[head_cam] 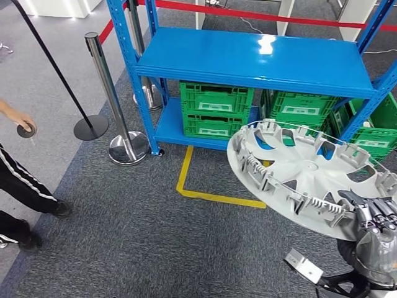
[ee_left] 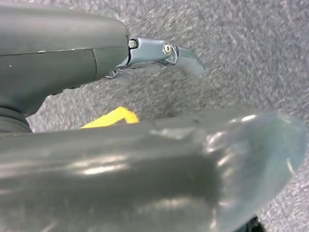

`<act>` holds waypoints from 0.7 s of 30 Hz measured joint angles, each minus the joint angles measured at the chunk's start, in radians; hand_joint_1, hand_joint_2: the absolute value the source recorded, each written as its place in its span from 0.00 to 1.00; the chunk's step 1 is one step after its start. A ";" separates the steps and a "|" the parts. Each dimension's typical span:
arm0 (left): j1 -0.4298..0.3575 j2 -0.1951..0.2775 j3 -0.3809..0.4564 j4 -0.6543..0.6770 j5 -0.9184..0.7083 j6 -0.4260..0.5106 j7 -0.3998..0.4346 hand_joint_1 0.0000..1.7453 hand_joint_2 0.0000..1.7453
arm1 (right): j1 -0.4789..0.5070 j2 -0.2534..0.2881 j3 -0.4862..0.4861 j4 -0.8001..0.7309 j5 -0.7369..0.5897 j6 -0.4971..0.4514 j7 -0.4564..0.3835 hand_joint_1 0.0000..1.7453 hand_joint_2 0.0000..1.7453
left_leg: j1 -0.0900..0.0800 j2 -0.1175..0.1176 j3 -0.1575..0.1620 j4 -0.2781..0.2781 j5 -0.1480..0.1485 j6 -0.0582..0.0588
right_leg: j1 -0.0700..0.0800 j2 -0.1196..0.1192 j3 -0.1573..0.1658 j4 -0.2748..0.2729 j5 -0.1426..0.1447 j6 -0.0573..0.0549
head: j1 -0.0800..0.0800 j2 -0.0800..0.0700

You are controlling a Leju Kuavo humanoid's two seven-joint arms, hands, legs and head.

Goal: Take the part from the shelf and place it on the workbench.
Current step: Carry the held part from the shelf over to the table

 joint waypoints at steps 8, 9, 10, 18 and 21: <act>0.005 0.015 0.026 -0.048 -0.023 0.011 0.016 0.00 0.00 | 0.001 0.006 -0.021 -0.009 0.000 0.000 -0.011 1.00 1.00 | -0.011 0.000 0.209 -0.282 0.039 0.033 | 0.003 -0.002 -0.115 0.066 0.054 0.028 | 0.001 0.000; 0.007 0.015 0.027 -0.052 -0.024 0.012 0.018 0.00 0.00 | 0.002 0.006 -0.024 -0.010 0.001 0.000 -0.010 1.00 1.00 | -0.009 0.002 0.200 -0.287 0.046 0.038 | 0.003 0.001 -0.124 0.073 0.049 0.034 | 0.001 0.000; 0.010 0.015 0.028 -0.056 -0.025 0.012 0.021 0.00 0.00 | 0.003 0.007 -0.025 -0.011 0.002 0.000 -0.009 1.00 1.00 | -0.006 0.004 0.189 -0.291 0.055 0.044 | 0.002 0.005 -0.136 0.090 0.025 0.041 | 0.003 0.000; 0.019 0.010 0.044 -0.072 -0.033 0.015 0.034 0.00 0.00 | 0.004 0.008 -0.029 -0.011 0.011 0.000 -0.001 1.00 1.00 | -0.003 0.012 0.079 -0.291 0.146 0.049 | -0.013 0.012 -0.084 0.260 -0.048 0.066 | 0.011 0.000; 0.020 0.009 0.045 -0.075 -0.039 0.015 0.036 0.00 0.00 | 0.002 0.008 -0.029 -0.014 0.012 0.000 -0.001 1.00 1.00 | -0.007 0.010 0.058 -0.289 0.179 0.034 | -0.012 0.014 0.075 0.034 -0.063 0.055 | 0.012 0.000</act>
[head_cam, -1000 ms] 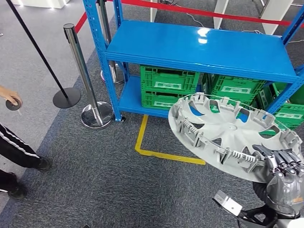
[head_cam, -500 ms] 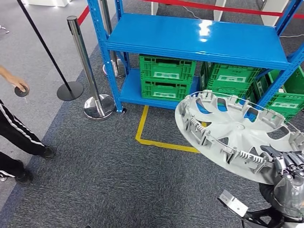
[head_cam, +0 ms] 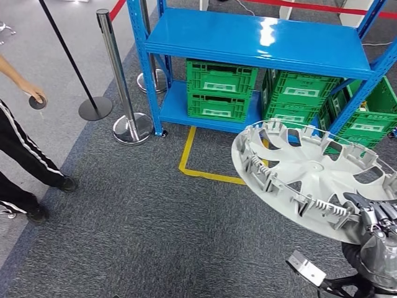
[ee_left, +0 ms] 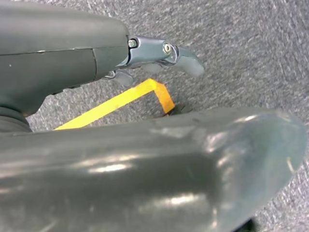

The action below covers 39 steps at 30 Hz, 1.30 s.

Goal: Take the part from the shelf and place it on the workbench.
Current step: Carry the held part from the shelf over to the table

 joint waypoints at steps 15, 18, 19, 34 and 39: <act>0.003 0.007 0.012 -0.012 -0.023 -0.001 0.013 0.00 0.00 | -0.005 0.002 0.000 -0.001 -0.003 0.000 -0.002 1.00 1.00 | -0.008 -0.006 0.123 0.047 -0.117 0.000 | 0.016 -0.012 -0.152 0.027 0.078 -0.043 | -0.003 0.000; 0.003 0.012 0.019 -0.018 -0.030 0.000 0.020 0.00 0.00 | -0.007 0.004 0.000 -0.002 -0.008 0.000 -0.010 1.00 1.00 | -0.010 -0.004 0.128 0.001 -0.114 0.010 | 0.013 -0.012 -0.170 0.028 0.092 -0.026 | -0.004 0.000; 0.002 0.013 0.022 -0.021 -0.033 0.000 0.022 0.00 0.00 | -0.007 0.004 -0.001 -0.002 -0.010 0.000 -0.014 1.00 1.00 | -0.007 -0.003 0.126 -0.010 -0.107 0.015 | 0.013 -0.010 -0.179 0.036 0.084 -0.020 | -0.002 0.000; 0.001 0.010 0.049 -0.024 -0.067 -0.033 0.009 0.00 0.00 | -0.032 0.034 -0.029 0.000 -0.037 0.000 -0.076 1.00 1.00 | 0.005 -0.001 0.054 0.005 -0.056 -0.028 | -0.010 0.000 -0.105 0.006 0.058 -0.011 | 0.011 0.000; 0.001 0.008 0.055 -0.013 -0.072 -0.048 -0.001 0.00 0.00 | -0.032 0.042 -0.033 0.001 -0.050 0.000 -0.086 1.00 1.00 | 0.007 -0.003 -0.041 0.269 -0.206 -0.038 | -0.005 -0.004 -0.123 0.004 0.074 -0.041 | 0.005 0.000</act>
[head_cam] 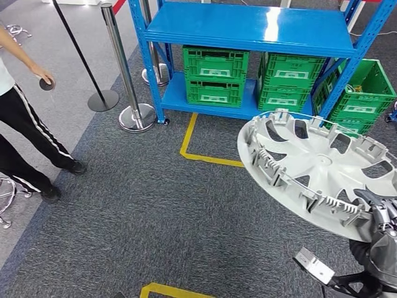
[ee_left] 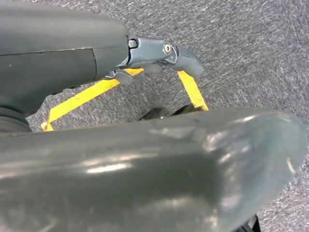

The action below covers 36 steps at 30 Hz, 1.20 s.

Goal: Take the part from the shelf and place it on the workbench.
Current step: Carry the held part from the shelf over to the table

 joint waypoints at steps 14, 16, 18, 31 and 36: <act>0.001 -0.014 0.026 0.036 -0.017 -0.017 -0.015 0.00 0.00 | -0.003 0.012 -0.015 0.002 -0.020 0.000 -0.018 1.00 1.00 | -0.005 0.002 0.134 -0.282 0.130 0.059 | 0.008 0.002 -0.113 0.195 -0.096 0.046 | 0.007 0.000; 0.002 -0.015 0.026 0.039 -0.018 -0.018 -0.015 0.00 0.00 | -0.001 0.013 -0.015 0.005 -0.021 0.000 -0.017 1.00 1.00 | -0.007 0.003 0.128 -0.281 0.134 0.060 | 0.005 0.002 -0.146 0.284 -0.124 0.052 | 0.007 0.000; 0.003 -0.016 0.026 0.042 -0.019 -0.020 -0.016 0.00 0.00 | -0.001 0.013 -0.016 0.007 -0.022 0.000 -0.017 1.00 1.00 | -0.008 0.003 0.127 -0.281 0.137 0.058 | 0.004 0.002 -0.105 0.224 -0.081 0.052 | 0.007 0.000; 0.002 -0.021 0.046 0.062 -0.031 -0.034 -0.027 0.00 0.00 | -0.003 0.013 -0.016 0.008 -0.036 0.000 -0.002 1.00 1.00 | -0.013 0.001 0.108 -0.276 0.157 0.042 | 0.012 0.002 0.011 -0.005 -0.007 0.025 | 0.005 0.000; 0.002 -0.023 0.050 0.069 -0.038 -0.040 -0.029 0.00 0.00 | -0.004 0.013 -0.016 0.008 -0.047 0.000 0.003 1.00 1.00 | -0.012 0.001 0.105 -0.277 0.160 0.034 | 0.013 0.002 0.008 -0.003 -0.006 0.022 | 0.006 0.000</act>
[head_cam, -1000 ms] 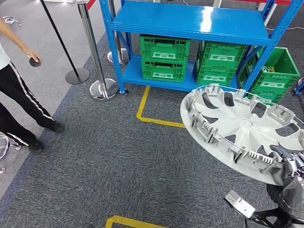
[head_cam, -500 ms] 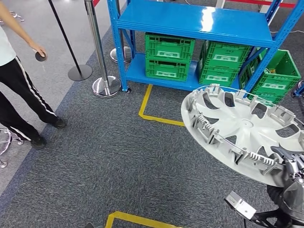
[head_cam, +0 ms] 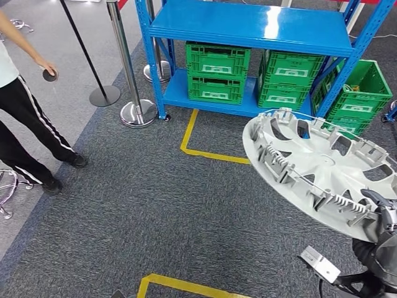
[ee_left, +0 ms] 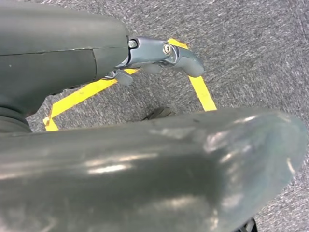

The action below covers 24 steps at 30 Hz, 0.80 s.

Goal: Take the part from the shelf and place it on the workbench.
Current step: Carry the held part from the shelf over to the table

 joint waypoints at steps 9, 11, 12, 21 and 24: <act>0.000 -0.001 0.001 0.008 -0.002 -0.005 0.000 0.00 0.00 | -0.001 0.000 0.000 0.003 -0.008 0.000 0.006 1.00 1.00 | -0.001 0.000 -0.007 0.001 0.002 -0.003 | -0.001 0.000 -0.005 0.000 0.003 -0.001 | 0.000 0.000; 0.000 -0.001 0.001 0.010 -0.004 -0.006 0.000 0.00 0.00 | -0.001 0.000 0.000 0.005 -0.012 0.000 0.010 1.00 1.00 | -0.002 0.000 -0.008 0.002 0.002 -0.003 | -0.002 0.000 -0.005 0.000 0.003 0.000 | 0.000 0.000; 0.000 -0.001 0.002 0.011 -0.006 -0.007 0.000 0.00 0.00 | -0.001 0.000 0.000 0.005 -0.013 0.000 0.013 1.00 1.00 | -0.002 0.000 -0.008 0.002 0.002 -0.003 | -0.002 0.000 -0.006 0.000 0.003 0.000 | 0.000 0.000; 0.000 -0.003 0.019 0.017 -0.022 -0.008 0.000 0.00 0.00 | 0.000 -0.005 0.005 0.006 -0.052 0.000 0.032 1.00 1.00 | -0.003 0.000 -0.009 0.002 0.002 -0.003 | -0.003 0.000 -0.007 0.000 0.004 0.001 | 0.000 0.000; 0.000 -0.003 0.022 0.018 -0.027 -0.008 0.001 0.00 0.00 | 0.000 -0.009 0.008 0.007 -0.063 0.000 0.037 1.00 1.00 | -0.005 -0.001 -0.010 0.005 0.001 -0.001 | -0.005 -0.001 -0.007 0.000 0.005 0.003 | 0.000 0.000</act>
